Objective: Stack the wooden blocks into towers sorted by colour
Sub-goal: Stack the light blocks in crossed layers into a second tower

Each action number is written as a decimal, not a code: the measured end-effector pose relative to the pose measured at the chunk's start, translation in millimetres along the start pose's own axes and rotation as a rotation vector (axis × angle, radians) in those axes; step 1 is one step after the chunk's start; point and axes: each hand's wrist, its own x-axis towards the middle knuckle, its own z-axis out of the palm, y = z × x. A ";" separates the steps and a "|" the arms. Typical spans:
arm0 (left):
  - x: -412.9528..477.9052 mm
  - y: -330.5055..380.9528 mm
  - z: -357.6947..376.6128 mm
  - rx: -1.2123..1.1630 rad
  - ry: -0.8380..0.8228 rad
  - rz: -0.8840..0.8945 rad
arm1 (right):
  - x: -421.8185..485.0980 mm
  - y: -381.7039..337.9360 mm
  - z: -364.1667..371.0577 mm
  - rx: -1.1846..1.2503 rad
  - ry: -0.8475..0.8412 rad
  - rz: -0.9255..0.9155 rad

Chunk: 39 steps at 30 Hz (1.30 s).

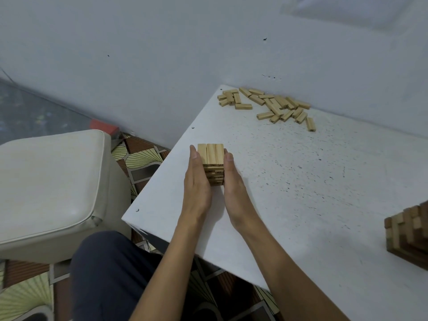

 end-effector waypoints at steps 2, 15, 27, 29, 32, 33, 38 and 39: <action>0.1 1.0 -0.4 -0.008 -0.009 -0.001 | 0.2 0.4 -0.2 -0.001 0.000 0.000; -3.6 1.8 -2.3 -0.039 -0.004 -0.008 | 2.0 1.2 -0.5 0.003 0.003 -0.004; 0.1 -0.4 -3.8 -0.059 -0.033 -0.023 | 1.0 1.9 -1.2 -0.019 -0.004 0.002; -0.2 -0.5 -4.0 -0.049 -0.023 -0.019 | 1.9 2.0 -0.7 -0.031 0.002 0.014; -0.6 0.4 -4.8 -0.025 -0.010 -0.005 | 3.7 -0.2 -3.2 -0.053 0.026 0.021; -1.8 2.7 -5.2 -0.013 0.006 -0.005 | 3.4 -1.9 -6.7 -0.054 0.038 0.017; -1.2 18.8 -9.8 0.060 0.211 0.201 | 4.4 -18.2 -45.8 -0.069 0.186 -0.001; -1.1 24.7 -7.6 0.101 0.247 0.275 | 7.6 -21.8 -57.5 -0.088 0.226 -0.013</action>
